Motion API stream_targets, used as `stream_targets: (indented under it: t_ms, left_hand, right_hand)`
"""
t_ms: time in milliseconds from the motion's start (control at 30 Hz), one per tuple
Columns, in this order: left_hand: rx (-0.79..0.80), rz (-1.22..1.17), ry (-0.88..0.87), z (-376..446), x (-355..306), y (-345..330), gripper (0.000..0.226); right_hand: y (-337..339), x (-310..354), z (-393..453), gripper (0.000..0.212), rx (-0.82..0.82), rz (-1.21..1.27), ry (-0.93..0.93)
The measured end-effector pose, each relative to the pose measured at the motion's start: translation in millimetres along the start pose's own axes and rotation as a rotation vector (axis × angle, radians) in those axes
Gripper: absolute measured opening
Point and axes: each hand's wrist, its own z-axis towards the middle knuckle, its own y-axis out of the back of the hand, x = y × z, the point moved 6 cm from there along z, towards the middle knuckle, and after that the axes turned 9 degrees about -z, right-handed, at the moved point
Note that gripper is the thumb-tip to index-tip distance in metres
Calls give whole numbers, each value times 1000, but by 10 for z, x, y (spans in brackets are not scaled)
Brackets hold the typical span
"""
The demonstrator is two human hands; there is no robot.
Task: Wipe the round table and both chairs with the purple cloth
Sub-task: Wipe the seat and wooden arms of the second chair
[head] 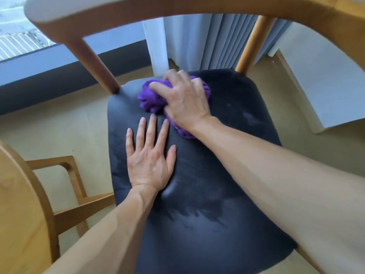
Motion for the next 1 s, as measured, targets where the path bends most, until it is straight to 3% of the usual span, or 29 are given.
stream_targets:
  t_ms: [133, 333, 467, 667, 800, 900, 1000]
  left_hand:
    - [12, 8, -2, -11, 8, -14, 63]
    - [11, -7, 0, -18, 13, -14, 63]
    - [24, -4, -1, -18, 15, -9, 63]
    - [47, 10, 9, -7, 7, -21, 63]
    - [19, -24, 8, -23, 2, -5, 61]
    - [8, -44, 9, -31, -9, 25, 62]
    - [23, -34, 13, -28, -21, 34, 63]
  right_hand:
    - [49, -753, -311, 53, -5, -77, -236]
    - [122, -1726, -982, 51, 55, -68, -612]
    - [157, -1724, -1432, 46, 23, 80, -862]
    - [283, -693, -1392, 42, 33, 136, -747]
    - [278, -60, -1461, 46, 108, 218, -484]
    - [317, -458, -1540, 49, 135, 149, -321]
    - [315, -1345, -1661, 52, 118, 14, -438]
